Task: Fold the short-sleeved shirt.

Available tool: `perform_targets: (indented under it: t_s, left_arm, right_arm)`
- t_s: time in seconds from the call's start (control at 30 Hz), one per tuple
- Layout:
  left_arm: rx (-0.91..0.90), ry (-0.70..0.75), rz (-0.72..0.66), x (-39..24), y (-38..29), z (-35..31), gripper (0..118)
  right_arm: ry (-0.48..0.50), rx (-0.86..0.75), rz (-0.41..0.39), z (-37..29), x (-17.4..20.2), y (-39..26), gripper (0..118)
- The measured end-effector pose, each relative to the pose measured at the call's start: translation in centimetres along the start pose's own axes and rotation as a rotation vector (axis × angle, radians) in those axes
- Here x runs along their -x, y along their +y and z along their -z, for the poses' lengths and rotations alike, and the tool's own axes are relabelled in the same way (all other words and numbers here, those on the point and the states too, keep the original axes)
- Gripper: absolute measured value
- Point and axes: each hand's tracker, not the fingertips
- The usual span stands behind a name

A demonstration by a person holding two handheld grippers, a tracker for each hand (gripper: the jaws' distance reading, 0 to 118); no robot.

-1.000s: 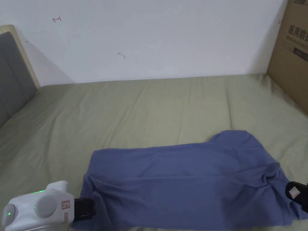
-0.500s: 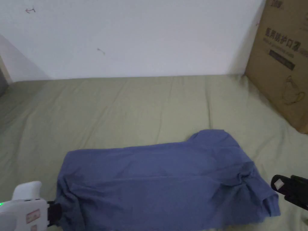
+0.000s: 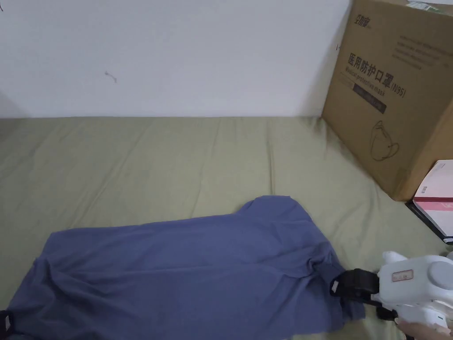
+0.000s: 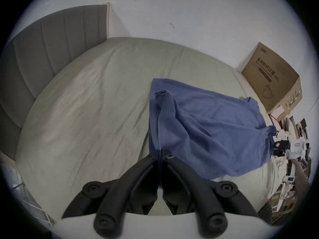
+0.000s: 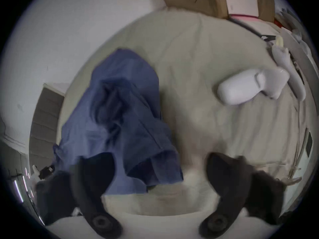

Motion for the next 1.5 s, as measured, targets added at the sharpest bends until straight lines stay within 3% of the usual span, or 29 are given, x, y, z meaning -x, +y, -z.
perform_targets:
  t_s: [0.1,0.27,0.5,0.93,1.0,1.03,1.07,1.1,1.13,1.17,1.2,1.33,1.43,1.47,1.5]
  left_arm:
    - [0.013,0.005,0.014,0.1,0.0,0.3,2]
    - [0.001,0.004,0.008,0.5,0.5,-0.4,2]
    - [-0.003,-0.032,-0.015,1.9,-0.5,-4.1,2]
    - [0.119,-0.144,-0.139,7.7,-12.0,-9.5,3]
    - [0.117,-0.154,-0.139,7.4,-12.2,-9.8,4]
    - [0.103,-0.152,-0.130,7.1,-12.2,-10.1,10]
    - [0.072,-0.125,-0.102,6.8,-11.9,-10.5,23]
    - [0.051,-0.105,-0.080,6.6,-11.7,-10.8,52]
    - [0.033,-0.104,-0.065,6.4,-11.4,-11.0,81]
    - [0.021,-0.105,-0.049,6.3,-11.1,-11.1,107]
    - [0.014,-0.114,-0.044,6.1,-10.9,-11.2,118]
    - [-0.045,-0.142,-0.052,5.1,-7.9,-12.6,116]
    - [-0.138,-0.143,-0.040,3.3,-5.3,-13.6,114]
    - [-0.152,-0.152,-0.033,2.7,-4.5,-13.9,107]
    - [-0.163,-0.177,-0.027,2.2,-3.9,-14.1,82]
  right_arm:
    - [-0.087,-0.066,-0.088,-0.8,1.5,-1.2,4]
    - [-0.002,-0.111,-0.068,-3.8,1.8,-1.9,4]
    - [0.004,-0.159,-0.165,-10.6,3.3,-5.6,4]
    - [0.050,-0.045,-0.051,-14.3,-2.2,-17.8,4]
    - [0.043,-0.071,-0.035,-14.2,-2.1,-18.3,14]
    - [0.042,-0.082,-0.035,-14.3,-1.9,-18.4,29]
    - [0.048,-0.098,-0.035,-14.5,-1.7,-18.5,58]
    - [0.054,-0.108,-0.035,-14.6,-1.5,-18.4,99]
    - [0.054,-0.123,-0.035,-14.7,-1.5,-18.7,116]
    - [0.048,-0.162,-0.037,-15.0,-1.2,-18.7,118]
    - [0.063,-0.250,-0.031,-15.5,-1.0,-18.5,118]
    - [0.091,-0.287,-0.052,-16.5,1.3,-16.9,118]
    - [0.142,-0.335,-0.117,-17.5,4.6,-15.3,117]
    - [0.160,-0.371,-0.142,-17.8,5.9,-14.9,116]
    - [0.174,-0.399,-0.158,-18.1,7.0,-14.5,112]
